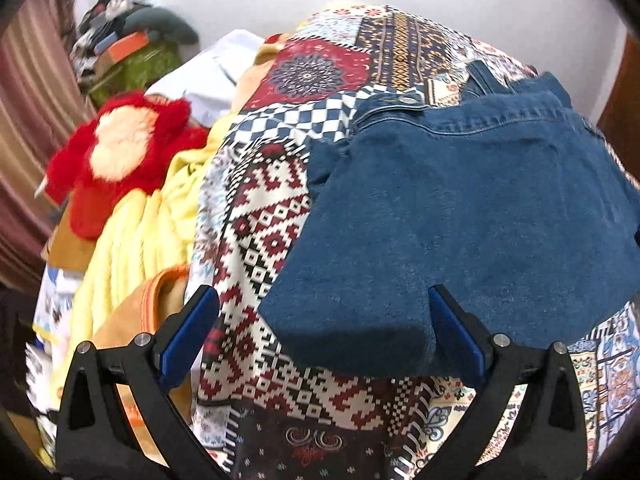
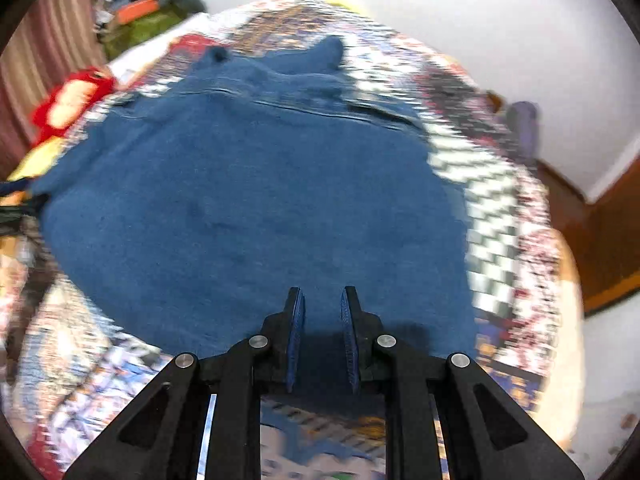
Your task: Fold large clothes
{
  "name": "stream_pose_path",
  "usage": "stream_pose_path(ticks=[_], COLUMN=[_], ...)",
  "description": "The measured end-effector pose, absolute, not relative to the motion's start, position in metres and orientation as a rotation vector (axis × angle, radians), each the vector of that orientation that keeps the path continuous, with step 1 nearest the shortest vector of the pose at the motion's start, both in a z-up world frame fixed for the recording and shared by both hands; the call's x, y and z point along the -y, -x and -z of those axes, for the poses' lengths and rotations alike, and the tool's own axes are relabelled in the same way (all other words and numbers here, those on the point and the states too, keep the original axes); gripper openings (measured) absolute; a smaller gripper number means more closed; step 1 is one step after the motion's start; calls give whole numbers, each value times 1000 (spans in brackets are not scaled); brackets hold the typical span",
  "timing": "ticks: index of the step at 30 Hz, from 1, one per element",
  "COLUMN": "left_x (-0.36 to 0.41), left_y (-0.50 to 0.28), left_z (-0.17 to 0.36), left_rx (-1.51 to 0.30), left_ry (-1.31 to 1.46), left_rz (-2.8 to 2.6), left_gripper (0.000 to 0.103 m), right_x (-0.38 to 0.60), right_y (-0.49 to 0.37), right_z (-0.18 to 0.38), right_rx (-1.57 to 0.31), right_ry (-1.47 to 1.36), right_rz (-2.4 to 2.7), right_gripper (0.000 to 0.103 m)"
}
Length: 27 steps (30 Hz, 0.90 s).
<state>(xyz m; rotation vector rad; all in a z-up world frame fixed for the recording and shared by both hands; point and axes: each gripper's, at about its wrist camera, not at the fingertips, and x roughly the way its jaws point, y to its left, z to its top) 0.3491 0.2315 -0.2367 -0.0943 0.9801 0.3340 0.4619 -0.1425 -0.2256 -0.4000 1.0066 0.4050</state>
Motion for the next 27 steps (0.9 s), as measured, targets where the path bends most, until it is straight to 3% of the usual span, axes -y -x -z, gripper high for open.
stream_pose_path(ticks=[10,19,27], left_x=[-255,-252,-240], left_y=[-325,-297,-283], left_z=[242,228,216], left_rx=[-1001,-995,-973], left_ry=[279,255,462], left_rz=[-416,-528,-336], left_gripper=[103,103,103], right_x=[188,239,232], right_y=[-456,-450,-423], right_z=[227,230,178], right_rx=[-1005,-1083,-984], right_ry=[469,462,364], right_rz=[-259,-98,-178], right_gripper=[15,15,15])
